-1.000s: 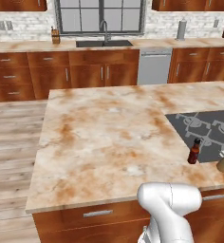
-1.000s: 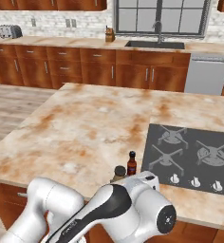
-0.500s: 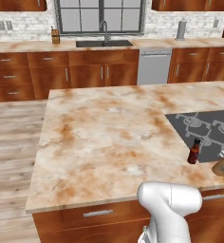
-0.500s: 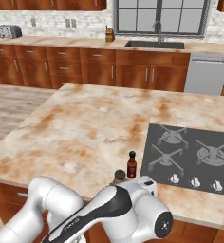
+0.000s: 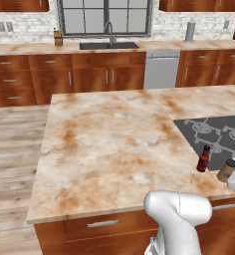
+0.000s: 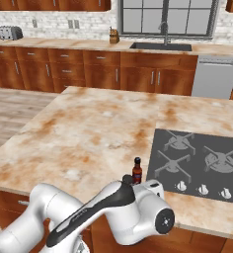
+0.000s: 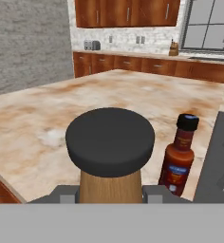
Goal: Take 2 condiments from the cabinet and move them on the counter near the stove.Make sure the condiments are lined up with each other, next to each other.
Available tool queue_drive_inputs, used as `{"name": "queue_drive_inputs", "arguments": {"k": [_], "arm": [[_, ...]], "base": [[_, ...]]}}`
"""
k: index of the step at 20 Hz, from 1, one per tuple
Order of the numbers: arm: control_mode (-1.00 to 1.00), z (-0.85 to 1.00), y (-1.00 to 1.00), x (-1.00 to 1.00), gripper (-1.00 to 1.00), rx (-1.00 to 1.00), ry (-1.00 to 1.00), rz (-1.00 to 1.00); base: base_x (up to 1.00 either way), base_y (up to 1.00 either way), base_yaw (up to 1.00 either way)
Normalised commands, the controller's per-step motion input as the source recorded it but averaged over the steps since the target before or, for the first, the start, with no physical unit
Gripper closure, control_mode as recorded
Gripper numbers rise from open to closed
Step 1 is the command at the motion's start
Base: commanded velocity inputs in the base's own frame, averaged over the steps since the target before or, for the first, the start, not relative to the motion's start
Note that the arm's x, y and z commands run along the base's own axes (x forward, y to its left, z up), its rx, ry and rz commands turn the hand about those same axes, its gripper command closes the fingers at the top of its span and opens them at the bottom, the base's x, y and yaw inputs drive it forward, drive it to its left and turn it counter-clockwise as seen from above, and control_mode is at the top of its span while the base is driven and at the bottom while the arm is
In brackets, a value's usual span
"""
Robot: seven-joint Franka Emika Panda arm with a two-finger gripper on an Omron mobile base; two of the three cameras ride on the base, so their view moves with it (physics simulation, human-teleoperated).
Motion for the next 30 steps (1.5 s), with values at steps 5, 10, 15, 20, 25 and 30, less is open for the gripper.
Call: {"name": "queue_drive_inputs", "arguments": {"k": [5, 10, 15, 20, 25, 30], "arm": [[-1.0, -0.32, -0.09, 0.16, 1.0, -0.08, -0.02, -0.01], [-1.0, -0.19, -0.03, 0.12, 1.0, 0.0, -0.06, 0.0], [-1.0, -0.02, -0.14, 0.19, 1.0, 0.0, -0.02, 0.0], [-1.0, -0.06, -0.19, 0.27, 1.0, 0.0, 0.0, 0.0], [-1.0, -0.24, -0.13, 0.28, 1.0, 0.0, 0.0, 0.0], [-1.0, -0.23, -0.11, 0.33, 1.0, 0.0, 0.0, 0.01]], "base": [[0.0, 0.0, 0.0], [0.0, 0.0, 0.0], [0.0, 0.0, 0.0], [0.0, 0.0, 0.0], [0.0, 0.0, 0.0], [0.0, 0.0, 0.0]]}}
